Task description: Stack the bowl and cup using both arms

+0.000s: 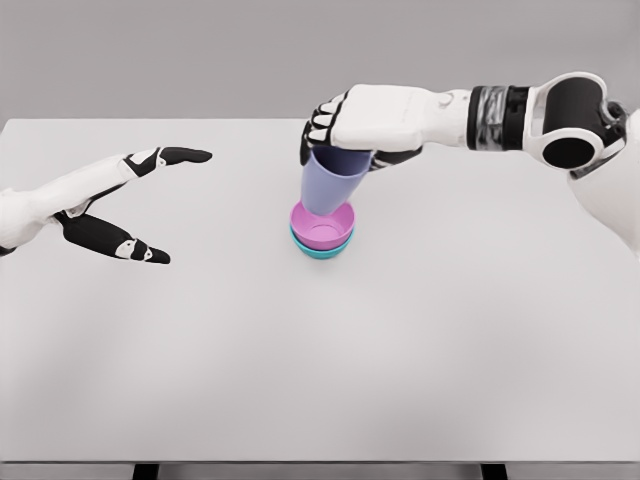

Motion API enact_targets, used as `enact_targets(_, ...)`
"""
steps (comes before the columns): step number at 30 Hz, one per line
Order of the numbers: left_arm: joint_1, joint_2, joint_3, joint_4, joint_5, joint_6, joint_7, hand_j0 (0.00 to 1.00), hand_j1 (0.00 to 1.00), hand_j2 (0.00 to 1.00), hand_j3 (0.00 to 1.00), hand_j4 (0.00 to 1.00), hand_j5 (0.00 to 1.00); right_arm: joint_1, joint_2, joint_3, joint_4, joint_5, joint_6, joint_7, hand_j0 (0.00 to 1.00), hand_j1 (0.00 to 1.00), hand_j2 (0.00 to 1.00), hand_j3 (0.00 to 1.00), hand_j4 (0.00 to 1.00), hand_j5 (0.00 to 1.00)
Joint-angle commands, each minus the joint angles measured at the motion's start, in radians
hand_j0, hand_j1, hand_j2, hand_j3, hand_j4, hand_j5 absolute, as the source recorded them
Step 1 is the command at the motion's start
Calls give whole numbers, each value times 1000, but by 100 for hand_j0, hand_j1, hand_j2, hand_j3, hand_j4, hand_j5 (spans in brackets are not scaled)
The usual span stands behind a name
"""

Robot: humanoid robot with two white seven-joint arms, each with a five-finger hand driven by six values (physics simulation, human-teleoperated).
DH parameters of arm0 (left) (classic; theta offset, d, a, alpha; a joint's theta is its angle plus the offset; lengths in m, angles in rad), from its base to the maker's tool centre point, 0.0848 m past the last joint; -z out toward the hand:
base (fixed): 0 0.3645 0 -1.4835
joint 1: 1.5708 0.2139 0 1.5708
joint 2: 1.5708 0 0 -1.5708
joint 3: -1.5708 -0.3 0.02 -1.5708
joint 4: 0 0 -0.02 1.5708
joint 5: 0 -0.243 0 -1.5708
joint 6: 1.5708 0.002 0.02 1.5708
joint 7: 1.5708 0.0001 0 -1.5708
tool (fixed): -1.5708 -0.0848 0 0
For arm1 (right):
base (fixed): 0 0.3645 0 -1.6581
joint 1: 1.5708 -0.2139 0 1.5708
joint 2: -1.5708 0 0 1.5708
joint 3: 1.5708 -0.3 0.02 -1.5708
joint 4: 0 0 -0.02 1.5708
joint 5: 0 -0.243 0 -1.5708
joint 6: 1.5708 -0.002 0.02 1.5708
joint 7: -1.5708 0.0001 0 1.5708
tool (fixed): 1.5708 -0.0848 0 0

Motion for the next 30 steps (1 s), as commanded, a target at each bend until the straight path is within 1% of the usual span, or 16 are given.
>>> enact_targets(1,0,1,0,0,7,3,0,100,100,100,100,100,100,0,30,6,59,-2,3,0,47,47,47,47,47,47)
enact_targets(4,0,0,-1,-5,6,1,0,100,100,100,100,100,100,0,68,17,126,47,3,0,48,48,48,48,48,48)
enact_targets(6,0,0,-1,-6,6,1,0,100,100,100,100,100,100,0,72,21,152,49,3,0,48,48,48,48,48,48)
enact_targets(12,0,-7,0,-8,-2,1,0,100,100,100,100,100,100,0,71,37,162,50,3,0,48,48,48,48,48,48)
enact_targets(14,0,-7,0,-8,-2,3,0,100,100,100,100,100,100,0,71,37,162,50,3,0,50,50,50,50,50,50)
enact_targets(19,0,-8,0,-10,-2,1,0,100,100,100,100,100,100,2,69,66,162,50,3,0,51,51,51,51,51,51)
enact_targets(25,0,-8,0,-14,-3,1,0,100,100,100,100,100,100,2,71,67,152,49,3,0,65,65,65,65,65,65)
enact_targets(26,0,-8,0,-14,-3,1,0,100,100,100,100,100,100,2,69,67,152,50,3,0,72,72,72,72,72,72)
enact_targets(27,0,-8,0,-14,-3,1,0,100,100,100,100,100,100,2,69,67,151,50,3,0,93,93,93,93,93,93)
enact_targets(28,0,-8,0,-14,-3,1,0,100,100,100,100,100,100,2,69,67,142,50,3,0,100,100,100,100,100,100)
enact_targets(30,0,-8,0,-14,-3,1,0,100,100,100,100,100,100,0,60,67,122,50,3,0,100,100,100,100,100,100)
